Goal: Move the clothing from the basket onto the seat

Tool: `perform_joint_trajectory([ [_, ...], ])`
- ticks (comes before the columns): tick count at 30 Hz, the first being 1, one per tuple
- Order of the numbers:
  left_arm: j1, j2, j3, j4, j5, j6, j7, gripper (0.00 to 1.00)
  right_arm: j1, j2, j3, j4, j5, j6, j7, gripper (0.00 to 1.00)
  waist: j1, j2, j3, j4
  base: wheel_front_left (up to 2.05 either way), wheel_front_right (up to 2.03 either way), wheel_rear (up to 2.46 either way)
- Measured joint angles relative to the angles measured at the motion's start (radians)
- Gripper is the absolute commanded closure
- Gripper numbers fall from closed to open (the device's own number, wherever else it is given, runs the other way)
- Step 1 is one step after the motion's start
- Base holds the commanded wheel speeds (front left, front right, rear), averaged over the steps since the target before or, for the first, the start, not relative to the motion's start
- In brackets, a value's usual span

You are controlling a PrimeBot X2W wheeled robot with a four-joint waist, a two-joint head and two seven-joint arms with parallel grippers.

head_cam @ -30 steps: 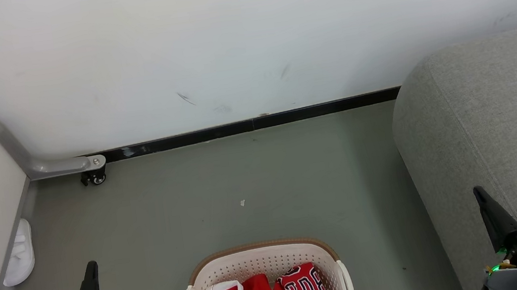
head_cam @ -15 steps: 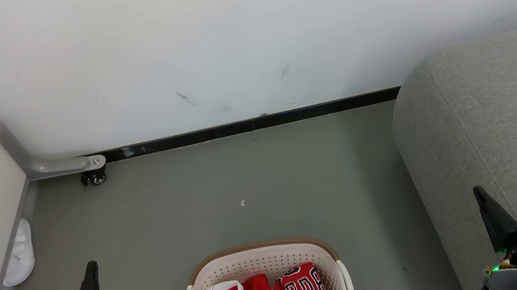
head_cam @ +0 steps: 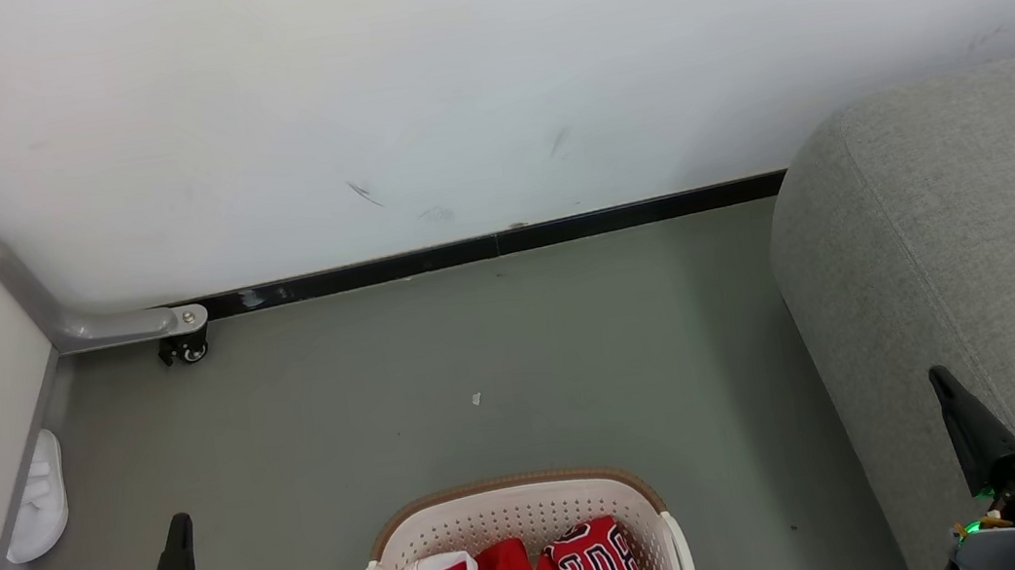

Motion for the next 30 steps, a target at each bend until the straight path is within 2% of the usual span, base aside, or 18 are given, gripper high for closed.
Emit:
perform_joint_trajectory([
  [30,0.0,0.0,0.0,0.0,0.0,0.0,0.0,1.0,0.0,0.004,-0.001,0.0,0.0,0.0,0.003,1.0,0.0,0.0,0.0,0.0,0.0,0.0,0.0],
])
